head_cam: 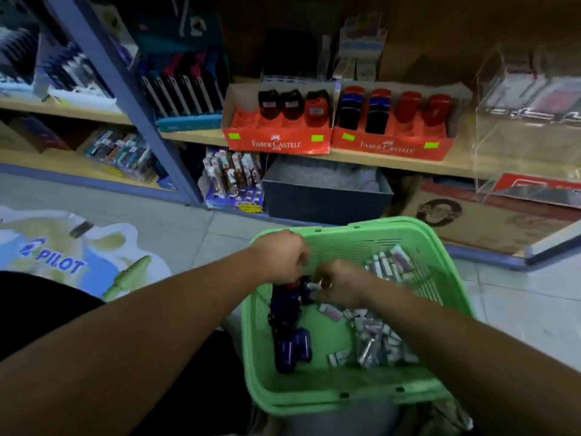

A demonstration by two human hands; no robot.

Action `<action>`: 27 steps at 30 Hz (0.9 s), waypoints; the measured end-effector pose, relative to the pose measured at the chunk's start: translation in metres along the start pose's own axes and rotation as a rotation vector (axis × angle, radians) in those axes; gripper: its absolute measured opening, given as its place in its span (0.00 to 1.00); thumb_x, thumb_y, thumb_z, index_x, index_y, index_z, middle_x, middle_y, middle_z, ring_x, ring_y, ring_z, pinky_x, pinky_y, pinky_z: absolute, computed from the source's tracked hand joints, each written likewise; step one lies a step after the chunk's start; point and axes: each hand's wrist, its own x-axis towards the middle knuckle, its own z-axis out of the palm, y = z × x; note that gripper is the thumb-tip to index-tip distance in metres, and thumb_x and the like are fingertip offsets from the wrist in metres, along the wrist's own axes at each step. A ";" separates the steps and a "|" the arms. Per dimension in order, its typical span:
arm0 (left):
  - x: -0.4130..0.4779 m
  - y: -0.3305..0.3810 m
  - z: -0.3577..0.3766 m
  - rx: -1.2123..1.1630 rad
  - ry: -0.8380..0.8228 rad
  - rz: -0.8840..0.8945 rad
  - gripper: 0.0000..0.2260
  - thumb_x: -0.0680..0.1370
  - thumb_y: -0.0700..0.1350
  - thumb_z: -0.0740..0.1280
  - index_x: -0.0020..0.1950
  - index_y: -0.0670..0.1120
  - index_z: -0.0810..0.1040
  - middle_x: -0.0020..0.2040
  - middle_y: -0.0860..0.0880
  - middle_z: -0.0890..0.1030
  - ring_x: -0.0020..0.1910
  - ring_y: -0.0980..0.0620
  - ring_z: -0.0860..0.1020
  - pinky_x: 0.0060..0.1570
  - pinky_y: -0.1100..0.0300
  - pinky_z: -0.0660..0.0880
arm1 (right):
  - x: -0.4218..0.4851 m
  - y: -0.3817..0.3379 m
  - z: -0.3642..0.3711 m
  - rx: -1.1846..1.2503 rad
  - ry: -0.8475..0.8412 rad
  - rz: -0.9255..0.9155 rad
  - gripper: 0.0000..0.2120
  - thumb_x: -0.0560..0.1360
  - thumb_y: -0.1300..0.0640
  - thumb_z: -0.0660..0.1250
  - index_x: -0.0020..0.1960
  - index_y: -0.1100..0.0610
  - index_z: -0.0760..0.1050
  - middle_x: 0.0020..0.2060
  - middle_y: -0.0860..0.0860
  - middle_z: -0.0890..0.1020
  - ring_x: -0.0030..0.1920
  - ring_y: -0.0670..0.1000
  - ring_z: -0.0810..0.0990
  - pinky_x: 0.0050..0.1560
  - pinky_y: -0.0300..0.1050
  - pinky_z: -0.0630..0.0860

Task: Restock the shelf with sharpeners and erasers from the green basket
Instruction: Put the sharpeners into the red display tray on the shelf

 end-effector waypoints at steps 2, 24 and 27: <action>0.001 -0.012 0.012 0.061 -0.022 -0.039 0.10 0.77 0.47 0.68 0.58 0.54 0.83 0.56 0.51 0.84 0.56 0.47 0.80 0.54 0.54 0.78 | 0.007 0.012 0.034 0.111 -0.046 0.047 0.20 0.79 0.48 0.72 0.68 0.55 0.77 0.62 0.54 0.82 0.58 0.54 0.81 0.60 0.50 0.79; 0.044 -0.008 0.165 -0.220 0.020 -0.319 0.34 0.72 0.53 0.78 0.75 0.51 0.71 0.66 0.49 0.77 0.64 0.45 0.73 0.61 0.53 0.74 | 0.065 0.103 0.085 -0.655 0.222 -0.217 0.32 0.81 0.34 0.57 0.77 0.51 0.63 0.71 0.56 0.70 0.74 0.61 0.63 0.79 0.60 0.51; 0.047 -0.009 0.176 -0.202 -0.011 -0.311 0.41 0.70 0.58 0.79 0.79 0.51 0.66 0.70 0.48 0.73 0.67 0.45 0.72 0.63 0.52 0.74 | 0.067 0.105 0.086 -0.681 0.229 -0.192 0.30 0.80 0.36 0.61 0.74 0.53 0.68 0.70 0.57 0.70 0.73 0.63 0.64 0.78 0.61 0.54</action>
